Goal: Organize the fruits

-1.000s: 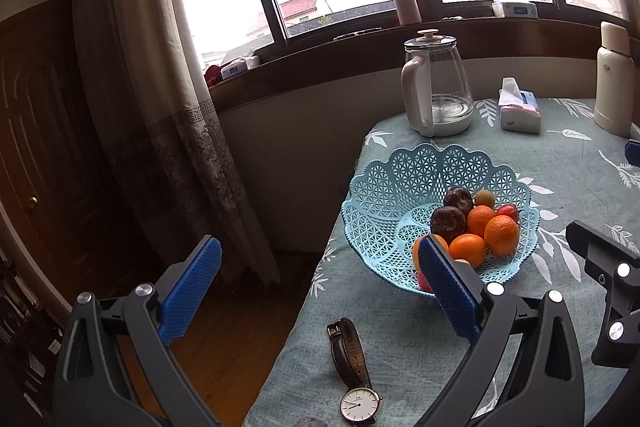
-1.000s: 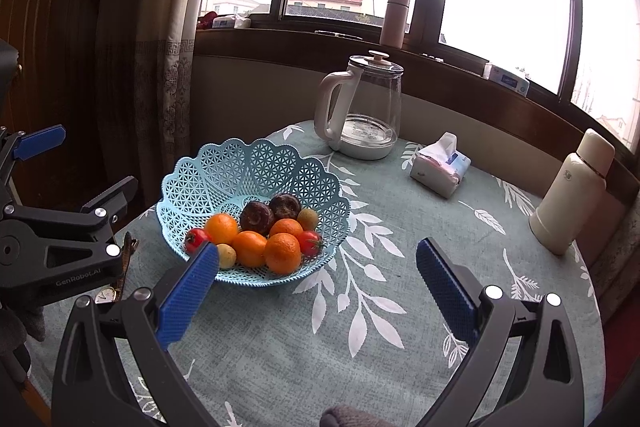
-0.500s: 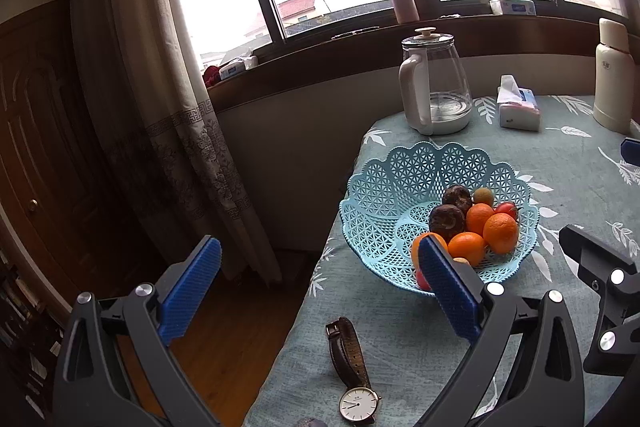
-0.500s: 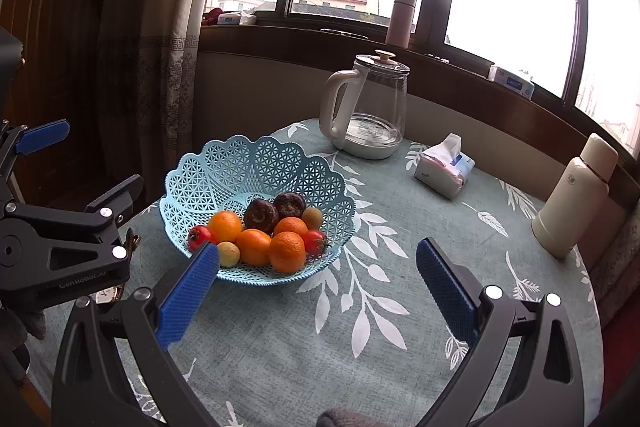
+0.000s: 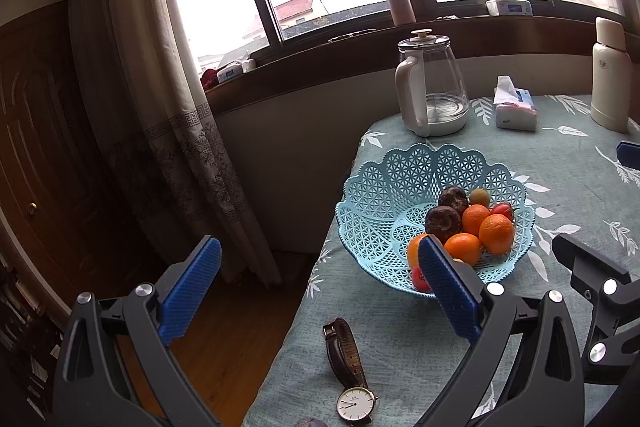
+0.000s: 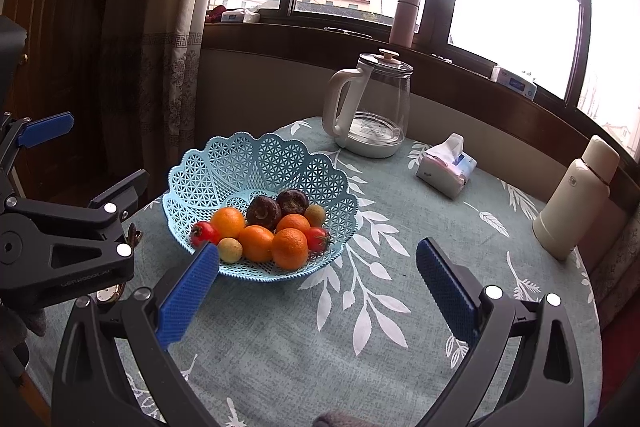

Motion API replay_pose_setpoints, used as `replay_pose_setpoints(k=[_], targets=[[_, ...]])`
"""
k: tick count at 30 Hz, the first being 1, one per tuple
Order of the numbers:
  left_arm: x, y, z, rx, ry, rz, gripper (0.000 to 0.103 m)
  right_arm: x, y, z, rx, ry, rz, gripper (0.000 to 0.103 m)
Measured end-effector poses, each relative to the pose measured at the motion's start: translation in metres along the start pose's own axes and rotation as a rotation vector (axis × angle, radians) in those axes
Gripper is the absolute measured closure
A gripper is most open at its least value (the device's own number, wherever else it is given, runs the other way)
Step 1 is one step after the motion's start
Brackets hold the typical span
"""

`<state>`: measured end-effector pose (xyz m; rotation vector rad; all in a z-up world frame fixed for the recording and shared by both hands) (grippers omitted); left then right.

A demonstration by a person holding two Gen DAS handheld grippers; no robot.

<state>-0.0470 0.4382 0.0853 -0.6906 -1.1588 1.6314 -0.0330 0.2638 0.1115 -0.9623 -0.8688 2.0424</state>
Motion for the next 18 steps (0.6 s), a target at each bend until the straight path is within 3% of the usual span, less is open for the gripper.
replay_pose_setpoints(k=[18], targets=[[-0.0014, -0.0011, 0.0035, -0.008, 0.004, -0.005, 0.003, -0.0011, 0.0011, 0.0073, -0.023, 0.017, 0.01, 0.005]])
Point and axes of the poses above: each gripper's, at about its wrist camera, not at the fingertips, and z roughly against the way its jaws point, x to its left, y to its underside, the point moved 1 cm from there along -z, roughly the way its jaws point, and after that the axes turned 12 degrees about z, right-handed, at the moved point
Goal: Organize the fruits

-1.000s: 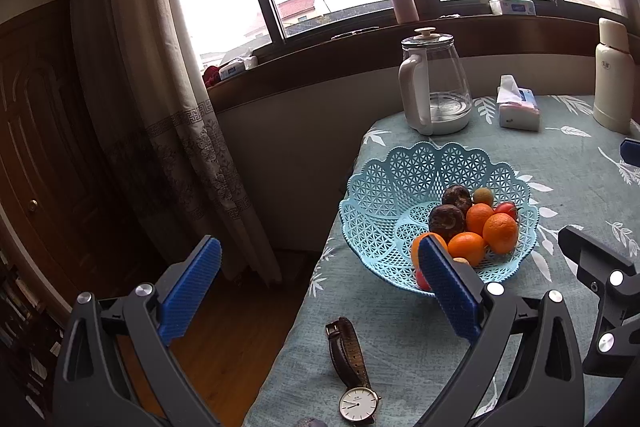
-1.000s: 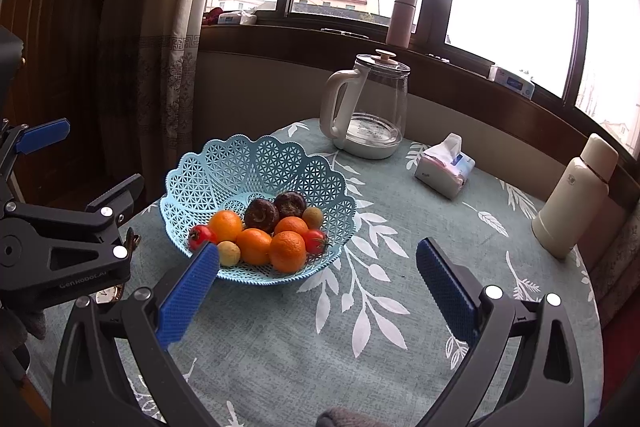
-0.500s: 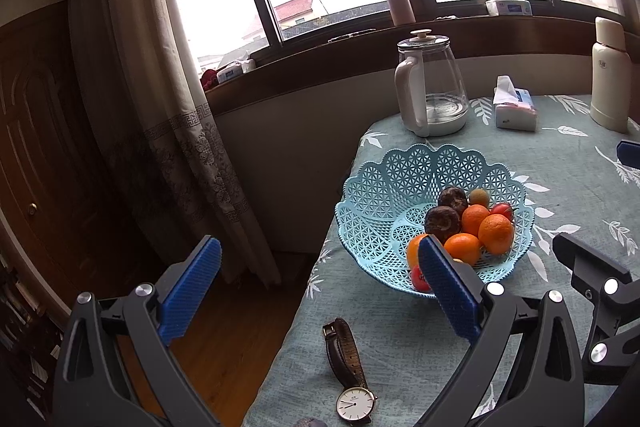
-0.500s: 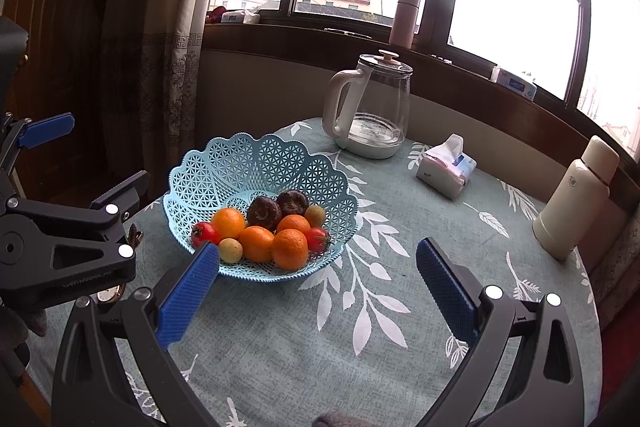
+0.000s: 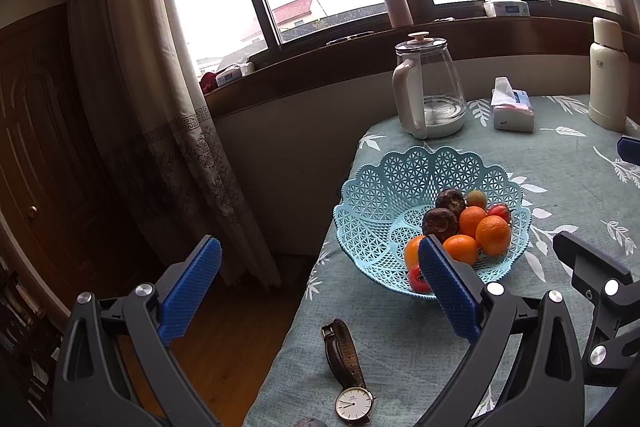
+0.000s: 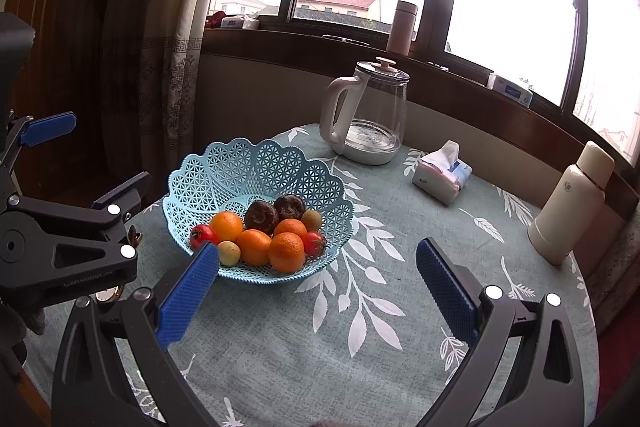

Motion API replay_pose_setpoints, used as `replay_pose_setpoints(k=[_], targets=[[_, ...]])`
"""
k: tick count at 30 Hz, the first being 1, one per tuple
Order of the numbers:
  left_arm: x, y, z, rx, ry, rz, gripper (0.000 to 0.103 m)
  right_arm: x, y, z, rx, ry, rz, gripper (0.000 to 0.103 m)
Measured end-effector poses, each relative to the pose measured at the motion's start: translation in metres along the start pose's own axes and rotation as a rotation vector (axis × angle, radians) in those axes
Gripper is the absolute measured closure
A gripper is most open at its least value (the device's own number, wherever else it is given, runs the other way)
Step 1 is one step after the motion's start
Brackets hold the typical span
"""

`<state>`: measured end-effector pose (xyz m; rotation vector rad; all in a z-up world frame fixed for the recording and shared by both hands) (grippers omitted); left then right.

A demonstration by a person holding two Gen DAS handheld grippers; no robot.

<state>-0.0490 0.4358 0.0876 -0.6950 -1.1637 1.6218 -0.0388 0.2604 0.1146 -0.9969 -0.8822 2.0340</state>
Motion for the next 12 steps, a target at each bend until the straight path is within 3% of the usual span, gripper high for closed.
replay_pose_setpoints(k=[12], targets=[[-0.008, 0.0, 0.004, -0.002, 0.018, -0.016, 0.003, -0.017, 0.012, -0.006, 0.068, -0.014, -0.073, 0.005]])
Point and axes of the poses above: each gripper's, at about its wrist camera, not at the fingertips, and z roughly against the way its jaws point, x to its left, y to its underside, the point moved 1 cm from there along -z, roughly the way its jaws point, and after that the axes turned 12 degrees about z, right-handed, at the moved point
